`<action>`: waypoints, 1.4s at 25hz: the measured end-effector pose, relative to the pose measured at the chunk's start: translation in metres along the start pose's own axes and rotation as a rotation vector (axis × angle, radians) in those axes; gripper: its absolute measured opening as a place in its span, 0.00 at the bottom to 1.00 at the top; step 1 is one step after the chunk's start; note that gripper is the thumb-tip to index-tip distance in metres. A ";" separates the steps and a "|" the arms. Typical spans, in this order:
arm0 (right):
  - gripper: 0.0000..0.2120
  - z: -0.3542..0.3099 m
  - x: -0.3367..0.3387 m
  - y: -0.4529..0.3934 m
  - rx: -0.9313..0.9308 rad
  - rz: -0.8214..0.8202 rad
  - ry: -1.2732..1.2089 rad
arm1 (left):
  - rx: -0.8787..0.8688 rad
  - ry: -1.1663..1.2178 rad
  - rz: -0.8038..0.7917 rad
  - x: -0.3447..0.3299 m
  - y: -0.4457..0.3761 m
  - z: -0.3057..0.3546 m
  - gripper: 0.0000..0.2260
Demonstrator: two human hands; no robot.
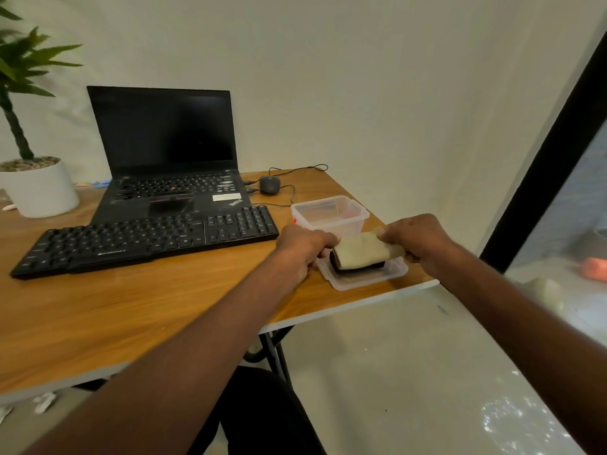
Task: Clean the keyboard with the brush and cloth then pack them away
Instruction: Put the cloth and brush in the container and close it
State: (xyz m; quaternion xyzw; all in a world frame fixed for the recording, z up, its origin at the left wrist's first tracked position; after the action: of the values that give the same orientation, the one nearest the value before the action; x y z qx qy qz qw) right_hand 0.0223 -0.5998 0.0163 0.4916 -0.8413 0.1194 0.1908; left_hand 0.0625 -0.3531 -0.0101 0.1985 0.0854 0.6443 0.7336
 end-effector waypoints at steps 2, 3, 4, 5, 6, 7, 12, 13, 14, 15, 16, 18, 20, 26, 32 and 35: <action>0.07 -0.015 0.005 0.004 0.105 0.022 -0.087 | -0.058 0.063 -0.007 0.002 0.007 0.010 0.16; 0.07 -0.026 0.006 0.002 0.164 0.040 -0.118 | -0.099 0.081 -0.002 0.005 0.010 0.019 0.14; 0.06 -0.039 0.008 -0.001 0.218 0.061 -0.143 | -0.138 0.083 0.008 0.009 0.011 0.031 0.12; 0.07 -0.051 0.007 -0.007 0.264 0.082 -0.160 | -0.176 0.073 0.029 0.014 0.009 0.043 0.10; 0.07 -0.063 0.006 -0.014 0.301 0.098 -0.176 | -0.212 0.052 0.060 0.021 0.005 0.057 0.10; 0.07 -0.073 0.002 -0.021 0.331 0.109 -0.180 | -0.238 0.019 0.099 0.027 0.001 0.067 0.11; 0.07 -0.089 -0.032 -0.060 0.388 0.099 -0.033 | -0.255 -0.139 0.234 0.044 -0.031 0.080 0.12; 0.06 -0.088 -0.037 -0.066 0.404 0.095 0.041 | -0.247 -0.209 0.268 0.045 -0.037 0.079 0.12; 0.06 -0.087 -0.043 -0.073 0.423 0.076 0.152 | -0.247 -0.314 0.304 0.046 -0.041 0.077 0.12; 0.06 -0.085 -0.051 -0.077 0.446 0.029 0.291 | -0.264 -0.427 0.329 0.046 -0.045 0.077 0.12; 0.07 -0.082 -0.061 -0.079 0.474 -0.041 0.439 | -0.295 -0.518 0.334 0.043 -0.047 0.077 0.12; 0.08 -0.077 -0.077 -0.073 0.553 -0.134 0.652 | -0.372 -0.618 0.323 0.038 -0.050 0.075 0.09; 0.10 -0.081 -0.074 -0.062 0.637 -0.033 0.698 | -0.439 -0.625 0.365 0.039 -0.044 0.072 0.06; 0.18 -0.074 -0.064 -0.056 0.660 -0.068 0.825 | -0.610 -0.679 0.383 0.025 -0.016 0.055 0.10; 0.17 -0.093 -0.089 -0.052 0.769 -0.140 0.869 | -0.579 -0.819 0.301 0.016 -0.027 0.047 0.17; 0.14 -0.085 -0.111 -0.068 0.627 -0.244 0.990 | -0.611 -0.777 0.221 0.015 -0.032 0.046 0.17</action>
State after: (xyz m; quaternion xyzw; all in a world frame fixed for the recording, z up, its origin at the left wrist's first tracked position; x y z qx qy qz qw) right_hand 0.1480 -0.5137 0.0448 0.5036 -0.5145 0.5539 0.4182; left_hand 0.1116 -0.3501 0.0204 0.2078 -0.4078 0.5923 0.6631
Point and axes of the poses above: each hand's wrist, its own y-axis away from the middle knuckle, its own x-axis out of the back of the hand, z = x × y, the point moved 8 cm from there along -y, towards the middle knuckle, and after that the axes turned 6 degrees about x, right-handed, at the moved point
